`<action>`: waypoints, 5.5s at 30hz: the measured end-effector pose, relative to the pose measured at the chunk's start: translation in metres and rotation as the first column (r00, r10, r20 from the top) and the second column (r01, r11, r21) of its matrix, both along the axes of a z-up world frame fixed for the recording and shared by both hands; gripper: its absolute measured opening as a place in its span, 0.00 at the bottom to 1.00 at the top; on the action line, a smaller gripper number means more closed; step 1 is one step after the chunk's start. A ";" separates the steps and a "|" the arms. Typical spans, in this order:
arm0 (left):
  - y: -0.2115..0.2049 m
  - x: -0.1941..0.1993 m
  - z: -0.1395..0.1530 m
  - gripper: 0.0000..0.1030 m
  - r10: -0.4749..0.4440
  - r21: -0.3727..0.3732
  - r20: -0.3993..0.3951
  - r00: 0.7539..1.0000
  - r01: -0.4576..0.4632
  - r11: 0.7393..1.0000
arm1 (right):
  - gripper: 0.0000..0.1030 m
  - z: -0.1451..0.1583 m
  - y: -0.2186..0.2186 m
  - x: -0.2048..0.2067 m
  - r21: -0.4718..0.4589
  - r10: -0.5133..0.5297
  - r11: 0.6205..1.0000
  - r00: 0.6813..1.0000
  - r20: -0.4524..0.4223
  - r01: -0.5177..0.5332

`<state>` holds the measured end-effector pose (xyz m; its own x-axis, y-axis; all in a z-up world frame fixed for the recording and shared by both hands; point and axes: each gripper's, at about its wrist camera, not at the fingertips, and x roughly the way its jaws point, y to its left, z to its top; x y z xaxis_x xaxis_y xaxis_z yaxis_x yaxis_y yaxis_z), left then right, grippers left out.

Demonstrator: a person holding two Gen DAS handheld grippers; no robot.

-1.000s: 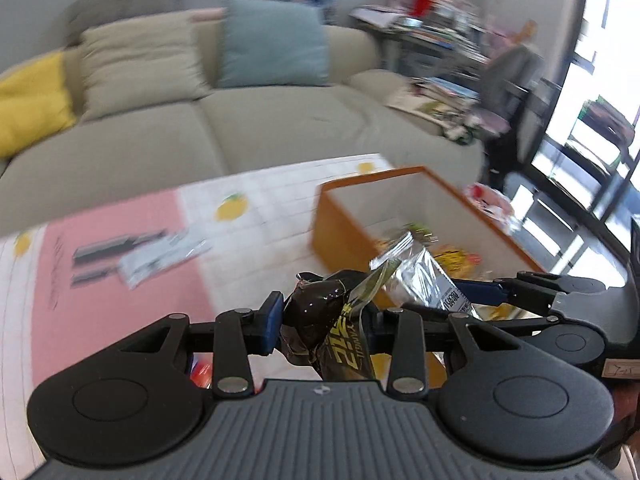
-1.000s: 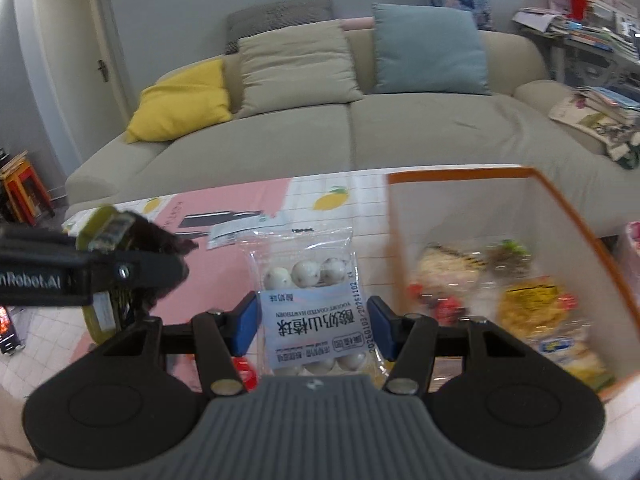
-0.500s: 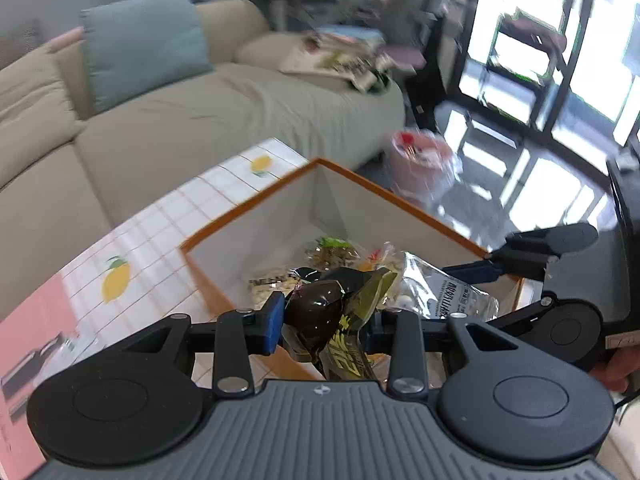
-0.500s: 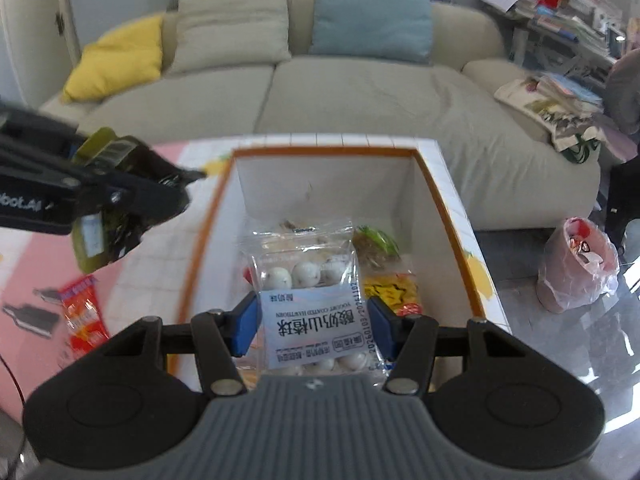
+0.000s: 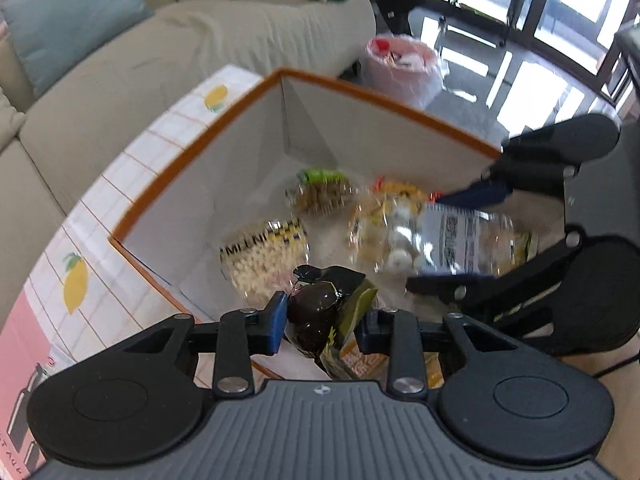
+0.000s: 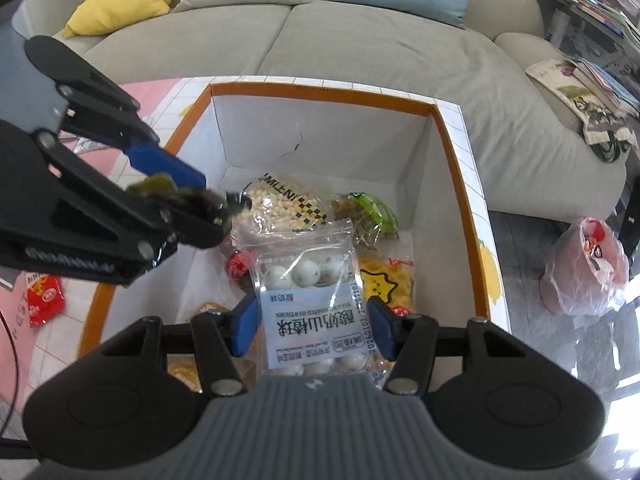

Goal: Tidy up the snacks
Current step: 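Lower both bags into the box and open both tools, then move both empty tools back toward the red chip bag on the table, then grasp the red chip bag with the right tool, then grasp the white sachet packet with the left tool while the right holds the chip bag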

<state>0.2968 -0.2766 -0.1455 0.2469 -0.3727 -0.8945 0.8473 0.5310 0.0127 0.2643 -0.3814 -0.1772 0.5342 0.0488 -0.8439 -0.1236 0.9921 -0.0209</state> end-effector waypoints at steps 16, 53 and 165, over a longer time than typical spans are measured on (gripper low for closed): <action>0.025 0.008 0.020 0.42 0.089 -0.082 -0.064 0.994 -0.095 0.992 | 0.55 -0.013 0.001 0.026 0.038 0.018 0.999 1.000 -0.019 -0.017; 0.153 0.020 0.019 0.45 0.427 -0.108 -0.142 0.893 -0.442 0.890 | 0.64 -0.028 0.020 0.117 0.403 -0.249 0.859 0.946 -0.208 0.315; 0.252 0.161 -0.084 0.91 0.144 0.056 0.156 0.977 -0.154 0.986 | 0.44 -0.075 0.216 0.084 0.102 -0.038 0.994 0.996 0.083 0.030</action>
